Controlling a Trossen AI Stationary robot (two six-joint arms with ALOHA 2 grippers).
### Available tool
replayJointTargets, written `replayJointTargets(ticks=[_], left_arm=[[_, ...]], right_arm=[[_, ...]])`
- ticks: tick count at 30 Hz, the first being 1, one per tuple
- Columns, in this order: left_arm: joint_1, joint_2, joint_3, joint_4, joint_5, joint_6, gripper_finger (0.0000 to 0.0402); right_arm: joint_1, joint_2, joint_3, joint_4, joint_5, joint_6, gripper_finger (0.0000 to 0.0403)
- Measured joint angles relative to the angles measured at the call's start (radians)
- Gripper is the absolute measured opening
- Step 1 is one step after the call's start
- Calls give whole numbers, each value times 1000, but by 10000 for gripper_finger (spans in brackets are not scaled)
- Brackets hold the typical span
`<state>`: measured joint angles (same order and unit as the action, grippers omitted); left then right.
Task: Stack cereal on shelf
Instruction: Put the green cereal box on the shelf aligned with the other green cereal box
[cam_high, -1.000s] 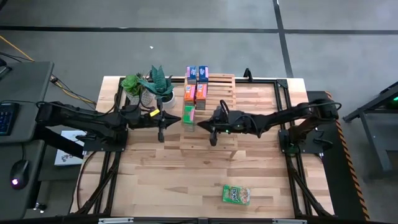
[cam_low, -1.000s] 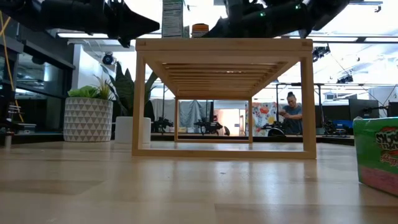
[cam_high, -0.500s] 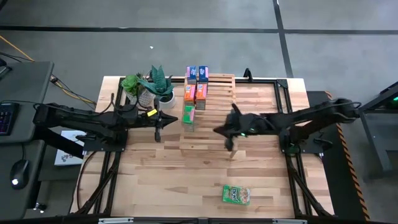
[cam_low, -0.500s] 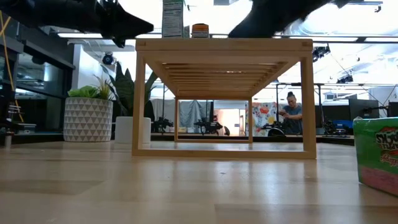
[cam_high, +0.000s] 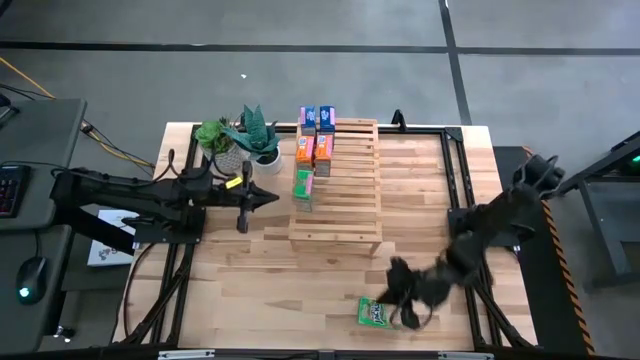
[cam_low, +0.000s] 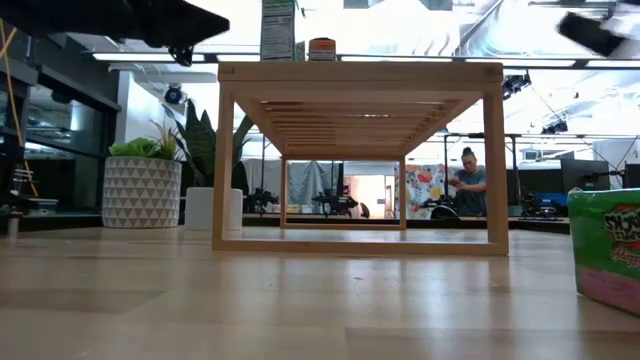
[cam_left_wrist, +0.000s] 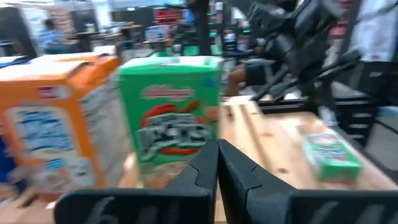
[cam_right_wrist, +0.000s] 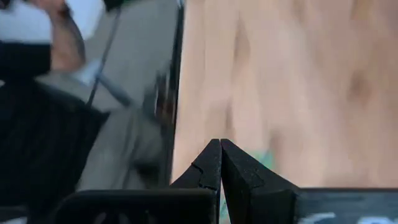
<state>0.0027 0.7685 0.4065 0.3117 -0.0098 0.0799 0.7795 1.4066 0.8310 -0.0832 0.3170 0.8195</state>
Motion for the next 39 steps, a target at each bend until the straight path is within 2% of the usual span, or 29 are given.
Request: replayJointTargets(ticks=[3,6,9,15,20,24,29,31,34,39], left_arm=[[-14,0,0,0,33,0,0],[-19,0,0,4,33,1,0],[-19,0,0,8,33,2,0],[-19,0,0,8,33,2,0],[-19,1,0,7,33,2,0],[-19,1,0,8,31,3,0],[-19,1,0,7,28,3,0],[-19,1,0,8,28,3,0],[-19,1,0,7,28,3,0],[-19,1,0,7,28,3,0]], right_arm=[[90,98,0,-32,36,211,0],[154,178,0,-47,12,405,0],[210,212,0,-43,49,509,0],[305,209,0,-57,267,512,0],[349,220,0,-142,327,617,0],[361,231,0,-178,391,639,0],[360,235,-17,-171,359,669,0],[360,235,-23,-158,380,667,0],[360,235,-43,-118,408,650,0],[360,235,-99,-7,381,651,0]])
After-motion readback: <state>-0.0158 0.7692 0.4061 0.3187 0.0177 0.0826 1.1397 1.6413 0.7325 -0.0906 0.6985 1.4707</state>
